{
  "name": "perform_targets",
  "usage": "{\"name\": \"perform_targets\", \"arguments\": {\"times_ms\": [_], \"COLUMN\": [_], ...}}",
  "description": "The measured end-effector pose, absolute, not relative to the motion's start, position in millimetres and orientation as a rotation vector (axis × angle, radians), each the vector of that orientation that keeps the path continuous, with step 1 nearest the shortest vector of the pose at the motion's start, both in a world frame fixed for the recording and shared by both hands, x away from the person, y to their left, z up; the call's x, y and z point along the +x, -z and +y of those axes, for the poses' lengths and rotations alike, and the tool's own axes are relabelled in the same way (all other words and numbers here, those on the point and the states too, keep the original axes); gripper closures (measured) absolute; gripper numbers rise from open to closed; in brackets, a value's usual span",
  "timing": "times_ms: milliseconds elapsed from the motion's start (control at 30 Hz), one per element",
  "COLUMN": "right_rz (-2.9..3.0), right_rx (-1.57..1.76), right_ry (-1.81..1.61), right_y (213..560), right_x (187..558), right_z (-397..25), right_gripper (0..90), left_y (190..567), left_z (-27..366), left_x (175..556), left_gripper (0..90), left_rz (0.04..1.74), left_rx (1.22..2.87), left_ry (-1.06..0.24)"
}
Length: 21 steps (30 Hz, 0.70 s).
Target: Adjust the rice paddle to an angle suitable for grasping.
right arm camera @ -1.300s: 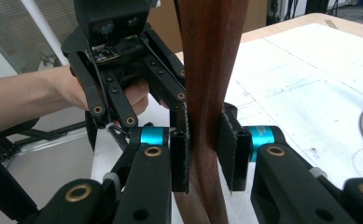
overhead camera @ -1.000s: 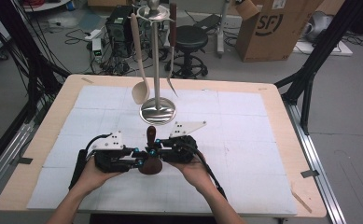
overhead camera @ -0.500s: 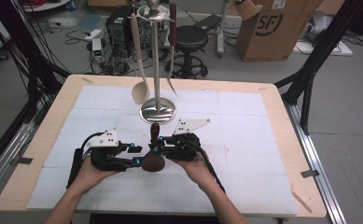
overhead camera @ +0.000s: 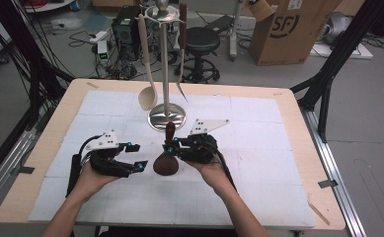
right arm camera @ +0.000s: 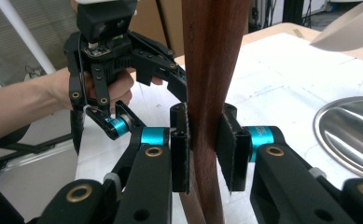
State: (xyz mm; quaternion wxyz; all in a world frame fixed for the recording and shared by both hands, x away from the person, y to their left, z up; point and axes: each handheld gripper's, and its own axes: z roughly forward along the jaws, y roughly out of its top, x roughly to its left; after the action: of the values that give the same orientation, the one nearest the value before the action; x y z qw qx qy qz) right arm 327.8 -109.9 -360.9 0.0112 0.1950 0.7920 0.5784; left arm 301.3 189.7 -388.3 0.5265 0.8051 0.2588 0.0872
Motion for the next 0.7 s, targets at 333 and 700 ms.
{"name": "perform_targets", "arguments": {"times_ms": [333, 700], "right_rz": [2.466, 2.45], "right_rx": [0.616, 0.581], "right_ry": [-1.794, -1.78], "right_y": [352.4, 327.8], "right_x": [334.2, 346.1], "right_z": [-111.8, -109.8], "right_gripper": [76.4, 76.4], "left_y": [388.4, 387.3], "left_z": [196.2, 203.0], "left_x": [303.2, 304.2], "left_gripper": [28.7, 26.3], "left_rz": [0.642, 0.669], "left_rx": [1.923, 1.907], "left_ry": [-0.227, -0.248]}}
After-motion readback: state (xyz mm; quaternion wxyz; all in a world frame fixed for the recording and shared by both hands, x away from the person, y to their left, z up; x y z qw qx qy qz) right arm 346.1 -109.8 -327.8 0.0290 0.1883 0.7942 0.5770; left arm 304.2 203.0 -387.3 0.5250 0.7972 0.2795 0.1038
